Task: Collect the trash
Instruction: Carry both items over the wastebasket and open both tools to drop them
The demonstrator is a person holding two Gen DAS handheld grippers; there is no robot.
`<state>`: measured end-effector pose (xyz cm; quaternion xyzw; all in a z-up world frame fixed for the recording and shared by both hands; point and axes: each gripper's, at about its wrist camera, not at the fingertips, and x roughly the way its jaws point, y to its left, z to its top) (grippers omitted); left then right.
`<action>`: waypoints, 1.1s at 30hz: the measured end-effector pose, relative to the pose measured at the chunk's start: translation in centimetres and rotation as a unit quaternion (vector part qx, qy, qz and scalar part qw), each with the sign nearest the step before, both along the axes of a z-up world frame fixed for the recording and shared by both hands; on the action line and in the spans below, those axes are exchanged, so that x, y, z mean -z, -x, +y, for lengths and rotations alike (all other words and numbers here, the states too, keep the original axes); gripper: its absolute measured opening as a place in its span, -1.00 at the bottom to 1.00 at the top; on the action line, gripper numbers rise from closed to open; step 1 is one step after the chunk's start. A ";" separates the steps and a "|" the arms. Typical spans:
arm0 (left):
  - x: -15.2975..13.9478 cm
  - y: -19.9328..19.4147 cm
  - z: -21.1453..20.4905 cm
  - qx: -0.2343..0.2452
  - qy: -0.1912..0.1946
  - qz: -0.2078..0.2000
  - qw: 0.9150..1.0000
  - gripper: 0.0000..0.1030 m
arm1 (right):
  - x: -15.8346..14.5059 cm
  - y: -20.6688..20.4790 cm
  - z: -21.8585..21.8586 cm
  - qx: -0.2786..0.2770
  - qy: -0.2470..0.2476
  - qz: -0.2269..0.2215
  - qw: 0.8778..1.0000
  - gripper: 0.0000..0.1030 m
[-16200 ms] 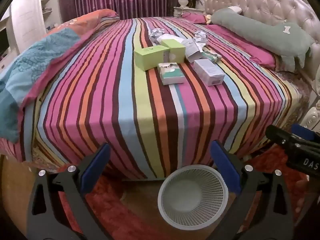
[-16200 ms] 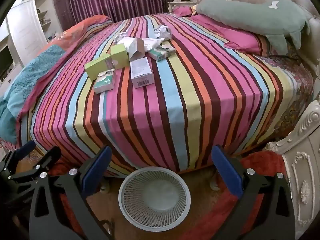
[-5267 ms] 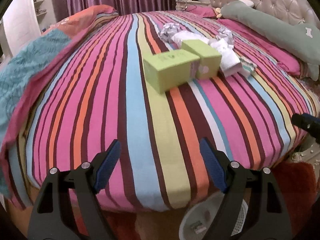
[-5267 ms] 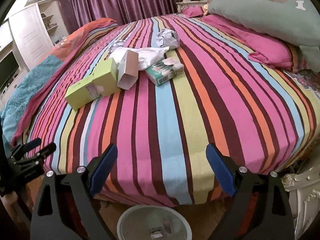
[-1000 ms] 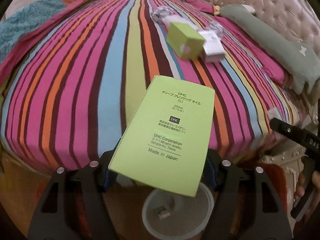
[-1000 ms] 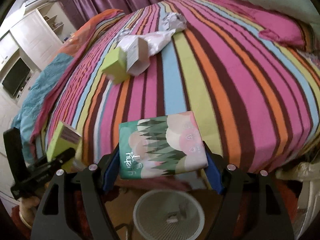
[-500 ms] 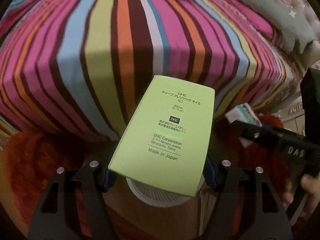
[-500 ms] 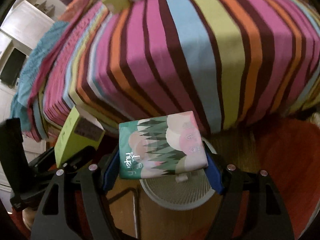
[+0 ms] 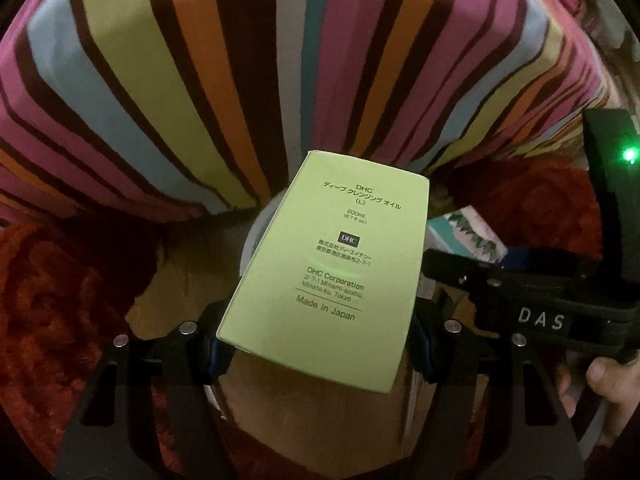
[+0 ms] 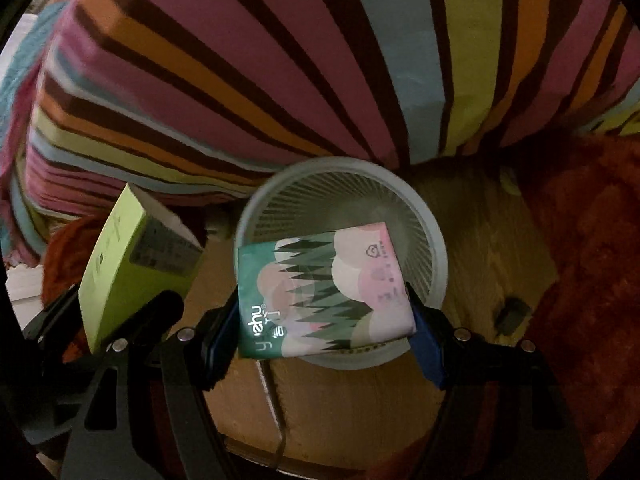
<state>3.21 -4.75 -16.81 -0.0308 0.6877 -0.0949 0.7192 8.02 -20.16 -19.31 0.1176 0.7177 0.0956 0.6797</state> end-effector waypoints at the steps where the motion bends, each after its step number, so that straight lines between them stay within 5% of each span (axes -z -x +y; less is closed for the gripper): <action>1: 0.7 -0.1 0.0 -0.002 -0.004 0.013 1.000 0.31 | 0.4 -0.3 0.1 0.003 0.003 0.007 1.000 0.36; 16: 5.9 -1.1 -0.8 -0.001 0.005 0.113 0.994 0.34 | 5.7 0.4 -1.6 0.050 -0.002 0.084 0.995 0.38; 18: 6.6 -1.1 -0.8 -0.002 -0.008 0.127 0.992 0.47 | 6.3 0.4 -1.7 0.054 -0.004 0.098 0.994 0.42; 24: 6.9 -1.0 -0.3 -0.014 -0.002 0.135 0.991 0.59 | 7.1 0.5 -2.5 0.079 -0.006 0.113 0.990 0.49; 26: 7.0 -1.0 -0.3 -0.016 -0.001 0.137 0.990 0.59 | 7.1 0.5 -2.4 0.077 0.000 0.110 0.991 0.84; 33: 7.0 -1.0 0.3 -0.030 0.004 0.131 0.991 0.59 | 6.1 0.5 -1.9 0.068 0.005 0.091 0.994 0.85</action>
